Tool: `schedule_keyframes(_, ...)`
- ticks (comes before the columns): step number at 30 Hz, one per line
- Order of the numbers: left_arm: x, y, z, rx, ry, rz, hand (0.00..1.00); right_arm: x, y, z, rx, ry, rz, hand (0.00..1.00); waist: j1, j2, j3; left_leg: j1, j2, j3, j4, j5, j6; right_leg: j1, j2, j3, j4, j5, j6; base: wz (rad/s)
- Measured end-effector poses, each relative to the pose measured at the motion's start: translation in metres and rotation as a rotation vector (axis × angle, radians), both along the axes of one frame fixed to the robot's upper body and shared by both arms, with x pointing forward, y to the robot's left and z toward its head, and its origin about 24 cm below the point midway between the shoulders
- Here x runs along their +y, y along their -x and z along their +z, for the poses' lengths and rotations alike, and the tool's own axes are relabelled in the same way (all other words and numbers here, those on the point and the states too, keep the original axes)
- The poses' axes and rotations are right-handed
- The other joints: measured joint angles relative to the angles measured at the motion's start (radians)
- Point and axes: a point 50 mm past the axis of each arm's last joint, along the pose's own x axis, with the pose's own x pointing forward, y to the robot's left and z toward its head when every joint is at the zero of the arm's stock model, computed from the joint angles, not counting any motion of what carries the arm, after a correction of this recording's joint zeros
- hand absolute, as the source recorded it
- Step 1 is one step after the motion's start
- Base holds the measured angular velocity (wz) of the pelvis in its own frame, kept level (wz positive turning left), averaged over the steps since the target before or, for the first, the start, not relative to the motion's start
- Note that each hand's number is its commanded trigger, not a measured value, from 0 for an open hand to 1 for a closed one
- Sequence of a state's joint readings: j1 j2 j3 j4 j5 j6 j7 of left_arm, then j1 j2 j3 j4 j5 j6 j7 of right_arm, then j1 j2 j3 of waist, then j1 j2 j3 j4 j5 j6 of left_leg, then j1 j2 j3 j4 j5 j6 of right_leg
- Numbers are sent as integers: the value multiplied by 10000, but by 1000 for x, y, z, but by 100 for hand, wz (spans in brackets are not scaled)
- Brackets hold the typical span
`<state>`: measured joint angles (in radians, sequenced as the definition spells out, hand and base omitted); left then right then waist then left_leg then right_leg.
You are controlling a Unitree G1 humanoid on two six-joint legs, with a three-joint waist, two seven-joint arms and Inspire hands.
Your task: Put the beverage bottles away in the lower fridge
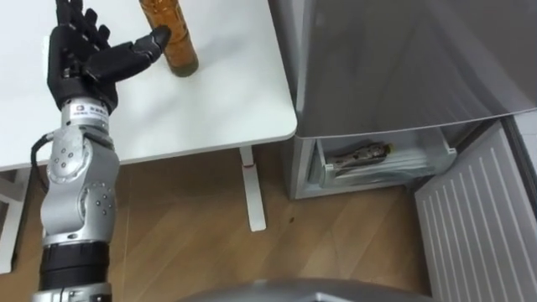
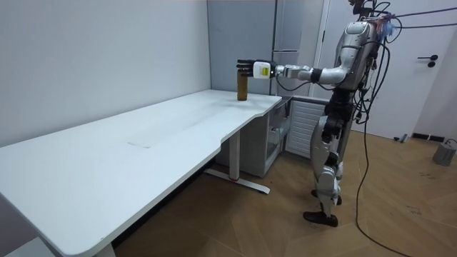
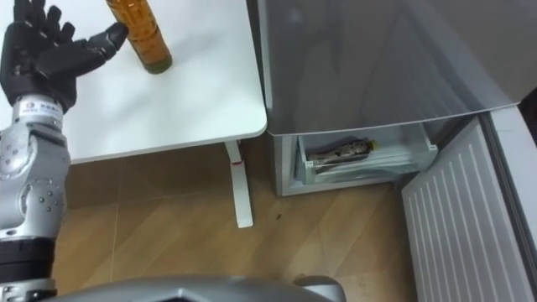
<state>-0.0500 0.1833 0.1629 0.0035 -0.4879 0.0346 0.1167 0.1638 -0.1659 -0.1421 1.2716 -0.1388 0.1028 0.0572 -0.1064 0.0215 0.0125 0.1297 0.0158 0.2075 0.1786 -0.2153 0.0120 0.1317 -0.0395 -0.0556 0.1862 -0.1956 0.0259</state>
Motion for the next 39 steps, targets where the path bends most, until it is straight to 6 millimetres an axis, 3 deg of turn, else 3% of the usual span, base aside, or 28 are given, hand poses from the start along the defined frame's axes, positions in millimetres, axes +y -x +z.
schedule_keyframes(2,3,-3,-2,157,-89,8,0,0,0,0,127,-86,367,0,-251,39,-13,-9,0,0,-2,0,0,-27,7,45,15,0,0,-4)
schedule_keyframes(10,11,-8,-15,907,-269,77,0,0,6,0,363,-244,487,0,-571,77,-27,10,64,134,2,-19,-31,-126,90,273,100,11,-21,-8)
schedule_keyframes(22,20,-18,-21,1409,-444,228,0,0,10,0,595,-403,400,0,-556,167,-81,50,80,353,-53,-18,-33,-276,129,532,184,20,-35,-7)
schedule_keyframes(31,20,-38,-15,1599,-433,133,0,-1,10,1,613,-379,389,0,-536,294,-61,24,81,360,-62,-18,-33,-329,142,576,181,24,-42,0)
schedule_keyframes(39,23,-41,-14,1767,-510,100,0,-4,10,1,675,-269,202,0,-530,386,-60,48,80,400,-115,-18,-34,-390,175,719,180,25,-43,-5)
